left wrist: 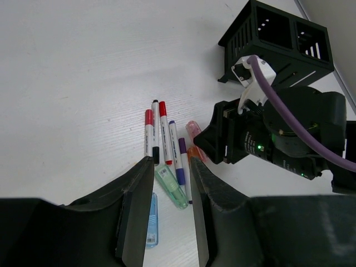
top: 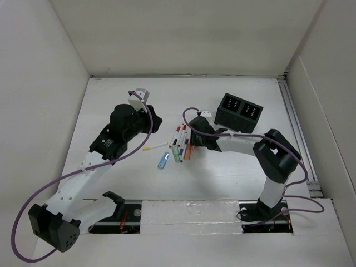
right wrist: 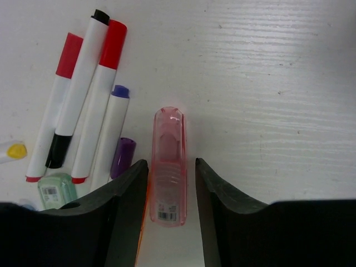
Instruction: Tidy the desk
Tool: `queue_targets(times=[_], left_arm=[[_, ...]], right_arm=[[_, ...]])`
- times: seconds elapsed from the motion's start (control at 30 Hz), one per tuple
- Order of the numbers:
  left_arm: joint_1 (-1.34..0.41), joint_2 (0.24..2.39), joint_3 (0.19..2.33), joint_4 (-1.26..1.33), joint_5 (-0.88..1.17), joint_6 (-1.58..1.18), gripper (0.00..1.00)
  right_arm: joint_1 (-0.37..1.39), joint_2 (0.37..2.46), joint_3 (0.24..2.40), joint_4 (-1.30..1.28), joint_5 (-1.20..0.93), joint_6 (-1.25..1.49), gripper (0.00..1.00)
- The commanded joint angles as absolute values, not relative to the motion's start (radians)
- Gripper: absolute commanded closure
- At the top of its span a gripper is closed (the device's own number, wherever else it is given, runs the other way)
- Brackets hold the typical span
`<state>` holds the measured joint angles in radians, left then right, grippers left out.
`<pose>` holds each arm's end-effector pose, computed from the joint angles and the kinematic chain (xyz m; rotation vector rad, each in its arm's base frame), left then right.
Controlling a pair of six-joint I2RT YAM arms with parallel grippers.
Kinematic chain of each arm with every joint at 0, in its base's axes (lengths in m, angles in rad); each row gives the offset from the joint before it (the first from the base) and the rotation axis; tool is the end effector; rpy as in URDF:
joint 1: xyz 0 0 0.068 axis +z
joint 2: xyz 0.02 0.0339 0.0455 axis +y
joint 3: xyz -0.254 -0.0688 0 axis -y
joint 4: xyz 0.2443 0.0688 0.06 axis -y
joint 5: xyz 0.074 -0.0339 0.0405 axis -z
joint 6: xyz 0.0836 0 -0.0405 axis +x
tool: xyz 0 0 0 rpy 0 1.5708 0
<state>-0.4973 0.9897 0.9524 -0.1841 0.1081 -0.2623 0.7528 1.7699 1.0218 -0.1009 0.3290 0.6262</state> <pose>0.2420 -0.1416 0.3422 0.2940 1.8132 -0.6364 0.3040 0.2478 0.1253 -0.0017 2.3769 0.2657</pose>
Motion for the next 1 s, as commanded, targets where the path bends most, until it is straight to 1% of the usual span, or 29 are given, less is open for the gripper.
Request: queue_targets(times=[0.0, 0.17, 0.23, 0.27, 0.33, 0.37, 0.4, 0.5, 0.63, 0.7, 0.83, 0.87, 0.97], left_arm=[[-0.500, 0.971, 0.959, -0.147, 0.109, -0.249, 0.71], [-0.500, 0.968, 0.959, -0.150, 0.118, -0.249, 0.71], [-0.500, 0.968, 0.959, -0.150, 0.114, -0.250, 0.71], [-0.500, 0.968, 0.959, -0.152, 0.115, -0.252, 0.71], [-0.500, 0.960, 0.956, -0.153, 0.123, -0.255, 0.71], [-0.500, 0.953, 0.954, -0.149, 0.123, -0.253, 0.71], [-0.500, 0.953, 0.953, -0.146, 0.123, -0.253, 0.71], [-0.500, 0.950, 0.954, -0.152, 0.126, -0.256, 0.71], [-0.500, 0.937, 0.951, -0.143, 0.134, -0.259, 0.70], [-0.500, 0.933, 0.950, -0.150, 0.136, -0.258, 0.70], [-0.500, 0.916, 0.945, -0.140, 0.144, -0.259, 0.70], [-0.500, 0.914, 0.945, -0.143, 0.144, -0.261, 0.70], [-0.500, 0.908, 0.943, -0.140, 0.161, -0.261, 0.70]], right_arm=[[0.746, 1.810, 1.078, -0.106, 0.374, 0.635, 0.56], [0.736, 1.845, 1.094, -0.120, 0.383, 0.637, 0.56], [0.727, 1.842, 1.094, -0.124, 0.385, 0.646, 0.65], [0.727, 1.838, 1.091, -0.123, 0.385, 0.649, 0.77], [0.727, 1.800, 1.086, -0.110, 0.382, 0.653, 0.82], [0.727, 1.775, 1.085, -0.106, 0.387, 0.652, 0.87], [0.727, 1.719, 1.083, -0.094, 0.393, 0.658, 0.89], [0.700, 1.629, 1.074, -0.058, 0.370, 0.652, 0.92], [0.628, 1.485, 1.091, -0.045, 0.345, 0.652, 0.92], [0.594, 1.448, 1.089, -0.017, 0.336, 0.649, 0.93], [0.497, 1.410, 1.115, -0.032, 0.403, 0.667, 0.93], [0.448, 1.411, 1.115, -0.022, 0.406, 0.667, 0.93], [0.373, 1.455, 1.141, -0.012, 0.379, 0.683, 0.93]])
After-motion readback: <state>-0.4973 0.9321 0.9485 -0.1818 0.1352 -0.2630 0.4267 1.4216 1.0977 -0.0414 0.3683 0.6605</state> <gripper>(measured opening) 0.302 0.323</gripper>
